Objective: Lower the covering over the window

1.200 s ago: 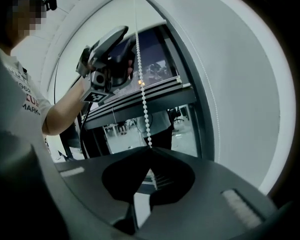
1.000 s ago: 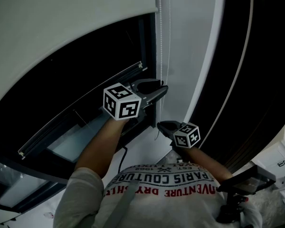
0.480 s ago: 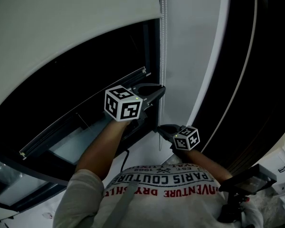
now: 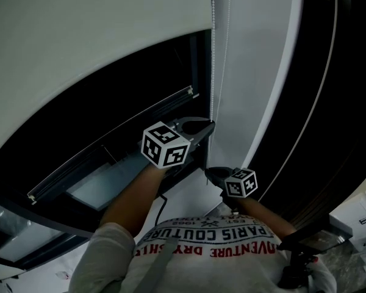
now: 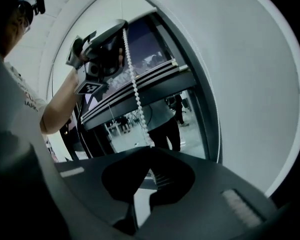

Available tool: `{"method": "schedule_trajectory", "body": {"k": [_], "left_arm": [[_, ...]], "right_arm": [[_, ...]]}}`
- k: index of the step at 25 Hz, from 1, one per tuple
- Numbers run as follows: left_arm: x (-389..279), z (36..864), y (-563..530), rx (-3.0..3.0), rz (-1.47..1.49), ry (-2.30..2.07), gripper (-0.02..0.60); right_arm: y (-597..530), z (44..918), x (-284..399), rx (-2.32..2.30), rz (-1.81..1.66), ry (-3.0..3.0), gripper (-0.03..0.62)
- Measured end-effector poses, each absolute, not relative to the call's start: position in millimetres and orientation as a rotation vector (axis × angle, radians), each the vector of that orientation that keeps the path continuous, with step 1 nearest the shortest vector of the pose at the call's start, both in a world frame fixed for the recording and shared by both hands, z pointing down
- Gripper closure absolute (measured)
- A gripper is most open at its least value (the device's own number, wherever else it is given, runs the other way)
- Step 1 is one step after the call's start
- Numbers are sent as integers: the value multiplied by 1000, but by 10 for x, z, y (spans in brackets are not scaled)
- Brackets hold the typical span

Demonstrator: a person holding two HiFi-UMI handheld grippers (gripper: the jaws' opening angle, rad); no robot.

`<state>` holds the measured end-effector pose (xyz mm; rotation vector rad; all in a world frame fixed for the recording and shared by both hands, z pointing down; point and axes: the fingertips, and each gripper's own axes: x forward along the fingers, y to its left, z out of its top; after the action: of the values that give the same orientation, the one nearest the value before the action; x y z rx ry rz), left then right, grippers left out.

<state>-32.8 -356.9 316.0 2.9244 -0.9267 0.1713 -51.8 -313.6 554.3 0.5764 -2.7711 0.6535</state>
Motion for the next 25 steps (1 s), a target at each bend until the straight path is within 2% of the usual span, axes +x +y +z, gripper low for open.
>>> {"method": "schedule_trajectory", "body": {"k": [6, 13, 25], "left_arm": [[-283, 3565, -3526, 2880, 211, -941, 577], [-249, 3699, -3439, 2866, 82, -962, 577], [-230, 4526, -3401, 2746, 320, -1024, 577]], "right_arm": [[-2985, 5907, -419, 584, 715, -2697, 586], [-2949, 6090, -182, 636, 873, -2670, 586], [-2509, 6606, -6, 460, 793, -2508, 585]]}}
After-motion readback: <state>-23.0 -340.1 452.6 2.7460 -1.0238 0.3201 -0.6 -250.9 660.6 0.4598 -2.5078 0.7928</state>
